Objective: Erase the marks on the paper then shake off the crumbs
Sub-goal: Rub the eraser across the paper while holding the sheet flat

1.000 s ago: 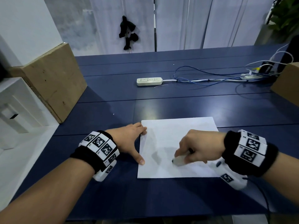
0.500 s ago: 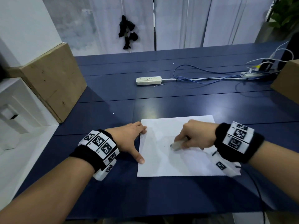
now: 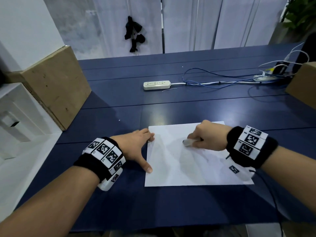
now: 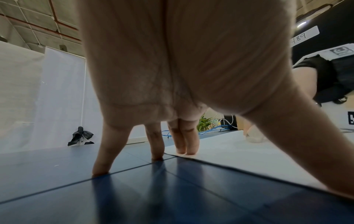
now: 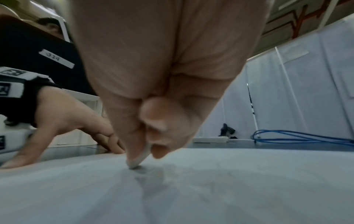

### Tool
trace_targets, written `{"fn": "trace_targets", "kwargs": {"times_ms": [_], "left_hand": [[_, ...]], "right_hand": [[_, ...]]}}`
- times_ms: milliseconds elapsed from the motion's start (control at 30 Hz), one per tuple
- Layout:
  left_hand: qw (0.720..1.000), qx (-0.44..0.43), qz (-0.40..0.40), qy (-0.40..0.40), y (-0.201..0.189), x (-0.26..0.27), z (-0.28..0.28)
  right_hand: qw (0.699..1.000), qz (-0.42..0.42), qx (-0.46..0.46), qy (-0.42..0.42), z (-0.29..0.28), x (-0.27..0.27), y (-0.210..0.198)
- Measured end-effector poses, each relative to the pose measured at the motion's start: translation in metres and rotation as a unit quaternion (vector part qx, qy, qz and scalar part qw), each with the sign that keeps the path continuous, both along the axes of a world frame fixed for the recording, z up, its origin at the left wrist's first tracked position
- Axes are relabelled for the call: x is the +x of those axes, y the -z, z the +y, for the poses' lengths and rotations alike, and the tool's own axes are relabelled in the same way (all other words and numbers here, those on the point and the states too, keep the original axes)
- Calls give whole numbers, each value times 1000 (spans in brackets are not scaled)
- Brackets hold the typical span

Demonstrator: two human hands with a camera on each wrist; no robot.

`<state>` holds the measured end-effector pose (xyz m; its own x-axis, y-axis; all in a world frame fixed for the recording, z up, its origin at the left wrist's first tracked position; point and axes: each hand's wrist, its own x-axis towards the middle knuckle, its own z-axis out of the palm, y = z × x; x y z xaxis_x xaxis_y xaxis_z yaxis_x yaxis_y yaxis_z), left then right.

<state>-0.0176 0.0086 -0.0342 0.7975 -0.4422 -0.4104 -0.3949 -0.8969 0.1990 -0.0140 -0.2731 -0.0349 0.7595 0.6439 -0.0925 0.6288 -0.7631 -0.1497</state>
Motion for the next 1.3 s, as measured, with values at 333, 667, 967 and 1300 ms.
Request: {"fn": "trace_targets", "kwargs": {"times_ms": [333, 667, 967, 1300], "left_hand": [[1000, 3, -2, 1, 0, 1, -1], [1000, 3, -6, 0, 0, 1, -2], [1000, -5, -2, 1, -1, 0, -1], [1000, -5, 1, 2, -2, -2, -2]], "right_hand": [[997, 69, 12, -30, -1, -9, 0], [986, 163, 2, -40, 6, -28, -5], [986, 155, -14, -54, 0, -28, 0], [998, 57, -15, -39, -4, -7, 1]]}}
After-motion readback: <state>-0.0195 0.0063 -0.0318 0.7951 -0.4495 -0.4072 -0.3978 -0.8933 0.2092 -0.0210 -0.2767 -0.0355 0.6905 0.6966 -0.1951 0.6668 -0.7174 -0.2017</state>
